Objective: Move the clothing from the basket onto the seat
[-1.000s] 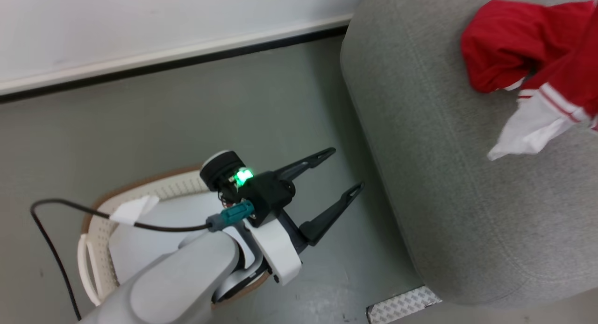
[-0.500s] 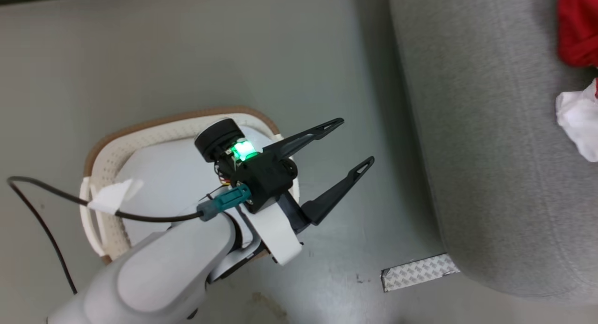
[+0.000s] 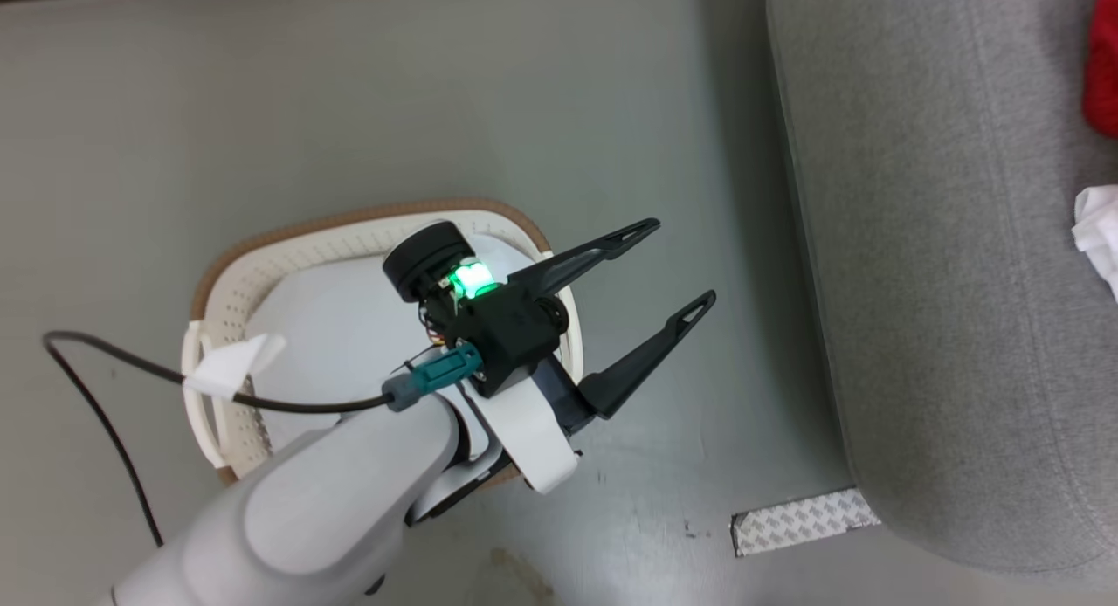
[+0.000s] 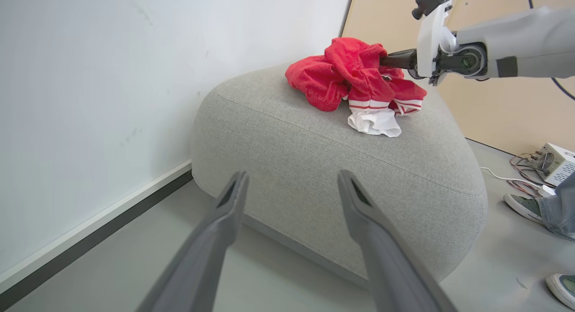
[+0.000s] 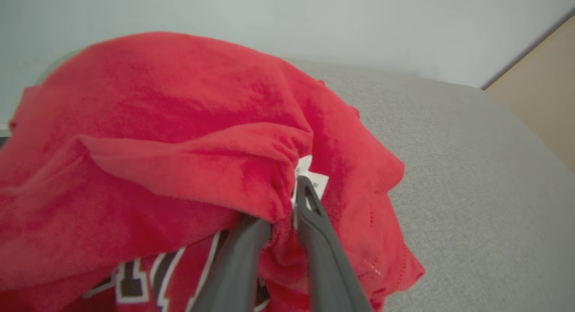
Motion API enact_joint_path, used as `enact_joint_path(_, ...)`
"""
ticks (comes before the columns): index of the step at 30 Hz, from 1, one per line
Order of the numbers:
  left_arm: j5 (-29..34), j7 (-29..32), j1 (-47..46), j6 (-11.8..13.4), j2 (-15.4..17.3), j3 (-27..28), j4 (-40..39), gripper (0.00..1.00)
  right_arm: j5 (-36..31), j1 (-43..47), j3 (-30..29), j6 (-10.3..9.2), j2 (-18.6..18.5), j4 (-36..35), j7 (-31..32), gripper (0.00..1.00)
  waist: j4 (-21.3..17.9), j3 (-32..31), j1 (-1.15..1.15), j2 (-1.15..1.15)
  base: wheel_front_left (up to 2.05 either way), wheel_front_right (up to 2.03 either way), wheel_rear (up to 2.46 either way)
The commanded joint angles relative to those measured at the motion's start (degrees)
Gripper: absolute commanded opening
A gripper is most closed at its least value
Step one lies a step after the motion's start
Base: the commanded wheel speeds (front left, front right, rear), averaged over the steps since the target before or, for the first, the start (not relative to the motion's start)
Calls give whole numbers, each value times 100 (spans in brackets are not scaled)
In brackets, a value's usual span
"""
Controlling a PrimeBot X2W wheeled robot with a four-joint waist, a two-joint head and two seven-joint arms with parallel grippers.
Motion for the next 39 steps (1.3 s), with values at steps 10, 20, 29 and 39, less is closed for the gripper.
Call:
enact_joint_path(10,-233,-230,454,100,-176,56,367,100,595,206,1260,-15,-308,-158,540,100,-30,-1091,-1,0,0,0,0)
enact_joint_path(20,-451,-313,1074,282,-321,380,529,100,1019,539,2154,-15,-824,-970,464,100,14,-2284,-1,0,0,0,0)
enact_joint_path(29,-524,-313,1663,493,-359,1063,382,100,1065,706,2404,-15,-668,-1857,60,100,233,-3009,-1,0,0,0,0)
enact_joint_path(39,-483,-315,2385,754,-214,2070,264,100,957,1266,2223,-14,-29,-2477,-468,100,534,-3378,-1,0,0,0,0)
